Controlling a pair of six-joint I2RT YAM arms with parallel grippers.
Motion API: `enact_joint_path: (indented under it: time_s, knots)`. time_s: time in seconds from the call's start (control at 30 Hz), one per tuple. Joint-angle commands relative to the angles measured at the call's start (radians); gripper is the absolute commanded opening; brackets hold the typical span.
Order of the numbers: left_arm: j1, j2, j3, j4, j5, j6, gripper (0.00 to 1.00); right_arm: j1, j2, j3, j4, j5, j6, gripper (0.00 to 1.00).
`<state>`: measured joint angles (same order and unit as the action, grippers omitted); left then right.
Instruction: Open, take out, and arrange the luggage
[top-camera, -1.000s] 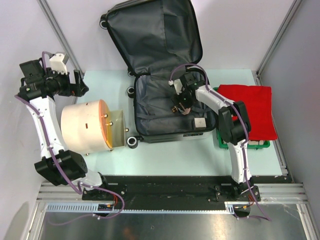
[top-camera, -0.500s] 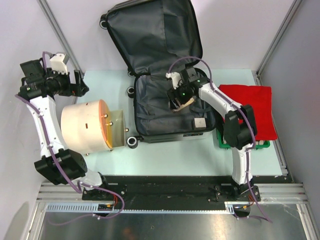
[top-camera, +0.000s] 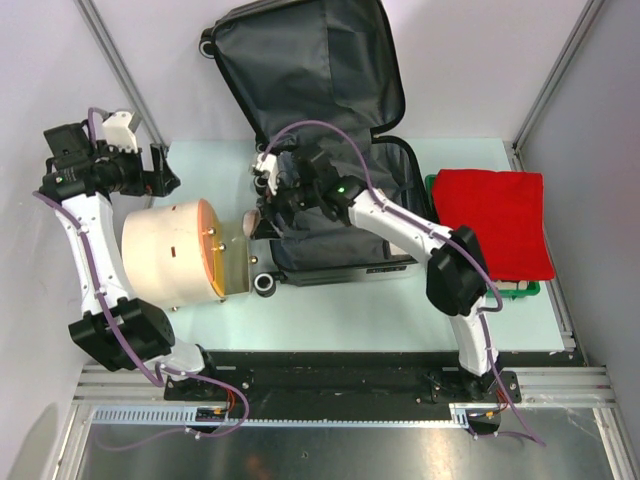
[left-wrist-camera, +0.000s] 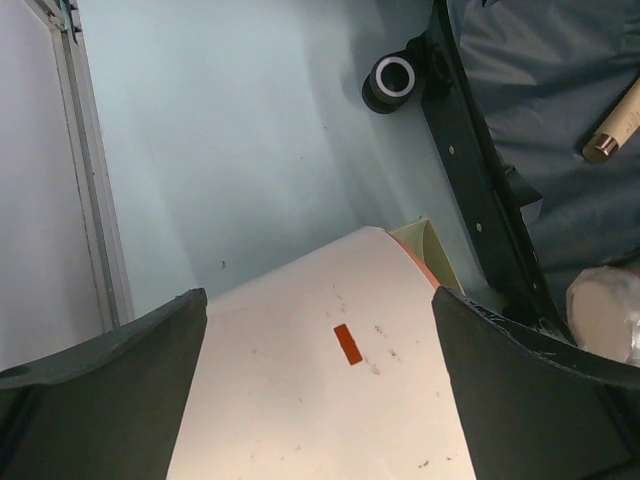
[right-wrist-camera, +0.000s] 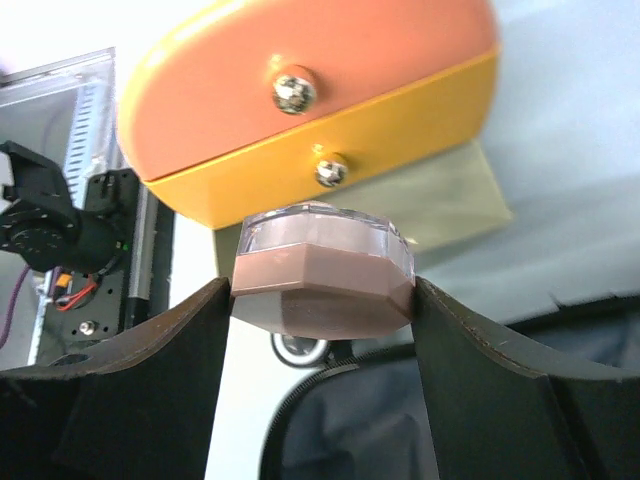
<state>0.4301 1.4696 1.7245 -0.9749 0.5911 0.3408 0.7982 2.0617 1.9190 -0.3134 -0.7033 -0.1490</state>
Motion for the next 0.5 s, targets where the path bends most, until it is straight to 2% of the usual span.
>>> enact_joint_path:
  time_s: [0.0, 0.47]
  knots:
    - [-0.005, -0.049, -0.014, 0.008, 0.033, -0.002, 1.00, 0.028, 0.040, 0.038, 0.157, -0.104, 0.032, 0.59]
    - [-0.007, -0.048, -0.026, 0.007, 0.029, 0.017, 1.00, 0.084, 0.149, 0.080, 0.246, -0.159, 0.072, 0.59]
